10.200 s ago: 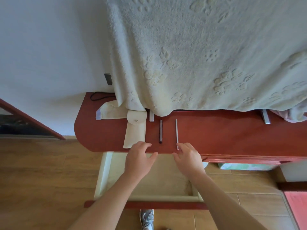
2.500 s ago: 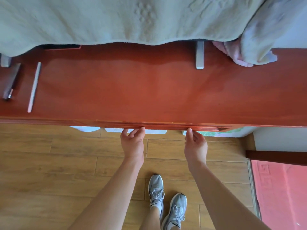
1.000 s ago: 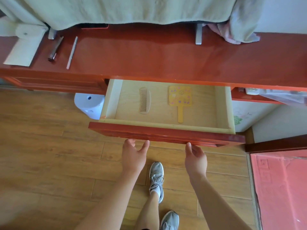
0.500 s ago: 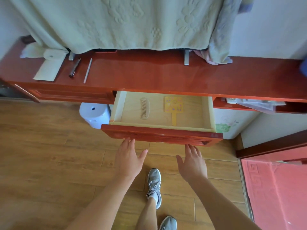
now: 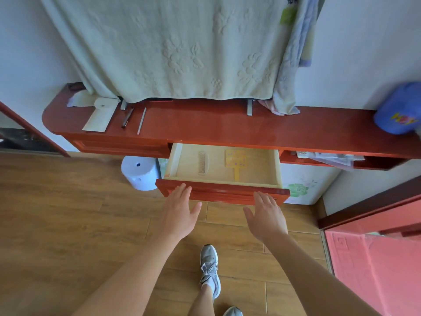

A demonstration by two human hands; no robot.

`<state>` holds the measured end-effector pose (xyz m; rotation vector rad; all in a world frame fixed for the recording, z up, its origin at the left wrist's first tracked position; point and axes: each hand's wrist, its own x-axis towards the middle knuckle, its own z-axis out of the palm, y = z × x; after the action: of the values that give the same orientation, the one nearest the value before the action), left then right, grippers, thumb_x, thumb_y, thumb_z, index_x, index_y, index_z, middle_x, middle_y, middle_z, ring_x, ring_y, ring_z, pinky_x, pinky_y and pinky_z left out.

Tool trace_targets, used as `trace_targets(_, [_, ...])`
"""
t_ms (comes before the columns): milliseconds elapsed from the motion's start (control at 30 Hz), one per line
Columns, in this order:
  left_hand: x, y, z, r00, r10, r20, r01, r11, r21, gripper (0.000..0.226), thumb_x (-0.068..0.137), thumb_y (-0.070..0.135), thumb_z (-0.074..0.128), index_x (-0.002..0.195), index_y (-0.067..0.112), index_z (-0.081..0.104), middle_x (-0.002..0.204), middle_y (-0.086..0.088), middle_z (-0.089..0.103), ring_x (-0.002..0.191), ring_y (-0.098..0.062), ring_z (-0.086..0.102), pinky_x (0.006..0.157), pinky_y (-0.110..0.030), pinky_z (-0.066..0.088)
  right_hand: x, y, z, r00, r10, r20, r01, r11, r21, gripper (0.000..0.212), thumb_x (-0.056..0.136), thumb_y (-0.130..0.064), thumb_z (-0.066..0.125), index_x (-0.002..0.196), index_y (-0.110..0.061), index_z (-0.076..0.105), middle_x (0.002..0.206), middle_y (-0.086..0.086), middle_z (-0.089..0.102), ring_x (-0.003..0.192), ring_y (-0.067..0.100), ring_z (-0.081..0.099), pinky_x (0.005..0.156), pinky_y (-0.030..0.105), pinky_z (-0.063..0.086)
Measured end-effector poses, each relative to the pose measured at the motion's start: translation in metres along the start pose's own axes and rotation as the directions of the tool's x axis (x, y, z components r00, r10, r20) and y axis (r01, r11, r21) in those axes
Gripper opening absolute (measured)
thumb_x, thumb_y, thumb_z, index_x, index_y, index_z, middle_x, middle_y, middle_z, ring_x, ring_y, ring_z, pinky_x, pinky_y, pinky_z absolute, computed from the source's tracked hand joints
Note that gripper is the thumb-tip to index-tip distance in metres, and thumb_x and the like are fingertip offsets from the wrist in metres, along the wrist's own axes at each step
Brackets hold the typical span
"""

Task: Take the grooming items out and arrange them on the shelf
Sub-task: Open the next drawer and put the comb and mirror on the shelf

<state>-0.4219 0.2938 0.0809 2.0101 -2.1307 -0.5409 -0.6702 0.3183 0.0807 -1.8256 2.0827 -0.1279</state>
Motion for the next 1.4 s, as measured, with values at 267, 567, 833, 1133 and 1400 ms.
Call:
trace_targets(267, [0.053, 0.008, -0.016, 0.997, 0.080, 0.002, -0.080, 0.996, 0.033, 0.061, 0.101, 0.050, 0.038, 0.151, 0.017, 0.032, 0.161, -0.003, 0.026, 0.149, -0.020, 0.021, 0.121, -0.038, 0.022, 0.042, -0.016, -0.027, 0.999, -0.004, -0.046, 0.005, 0.999, 0.034, 0.055, 0.098, -0.046, 0.041, 0.142, -0.014, 0.036, 0.145, 0.000, 0.042, 0.137, 0.018, 0.033, 0.110, 0.034, 0.032])
trace_targets(567, [0.138, 0.002, -0.001, 0.990, 0.108, 0.085, -0.109, 0.994, 0.014, 0.058, 0.101, 0.047, 0.039, 0.151, 0.017, 0.034, 0.160, -0.002, 0.028, 0.148, -0.019, 0.024, 0.121, -0.038, 0.024, 0.120, -0.030, -0.021, 0.999, 0.039, 0.018, -0.040, 0.998, 0.038, 0.051, 0.098, -0.043, 0.041, 0.139, -0.012, 0.040, 0.139, 0.003, 0.047, 0.132, 0.022, 0.038, 0.107, 0.035, 0.036])
trace_targets(833, [0.200, -0.001, 0.027, 0.983, 0.012, 0.182, -0.009, 1.000, -0.020, 0.045, 0.096, 0.041, 0.052, 0.130, 0.011, 0.054, 0.122, -0.003, 0.056, 0.116, -0.023, 0.053, 0.090, -0.036, 0.048, 0.176, -0.030, 0.006, 0.978, 0.151, 0.146, -0.160, 0.986, 0.048, 0.052, 0.096, -0.044, 0.045, 0.138, -0.014, 0.042, 0.132, 0.005, 0.051, 0.122, 0.025, 0.045, 0.093, 0.038, 0.046])
trace_targets(1133, [0.237, 0.003, 0.063, 0.968, -0.099, 0.230, 0.108, 0.994, -0.025, 0.065, 0.087, 0.046, 0.067, 0.140, 0.017, 0.042, 0.111, -0.006, 0.052, 0.098, -0.027, 0.061, 0.074, -0.033, 0.047, 0.219, -0.027, 0.032, 0.945, 0.219, 0.241, -0.230, 0.973, 0.018, 0.053, 0.092, -0.043, 0.054, 0.136, -0.016, 0.042, 0.121, 0.009, 0.055, 0.110, 0.030, 0.055, 0.083, 0.037, 0.048])
trace_targets(1400, [0.239, -0.006, 0.084, 0.959, -0.142, 0.247, 0.139, 0.990, 0.029, 0.079, 0.077, 0.047, 0.076, 0.142, 0.019, 0.039, 0.107, -0.006, 0.049, 0.093, -0.029, 0.061, 0.071, -0.036, 0.050, 0.226, -0.026, 0.056, 0.906, 0.283, 0.316, -0.297, 0.955, -0.001, 0.062, 0.088, -0.044, 0.062, 0.138, -0.018, 0.036, 0.122, 0.010, 0.053, 0.103, 0.034, 0.059, 0.074, 0.037, 0.049])
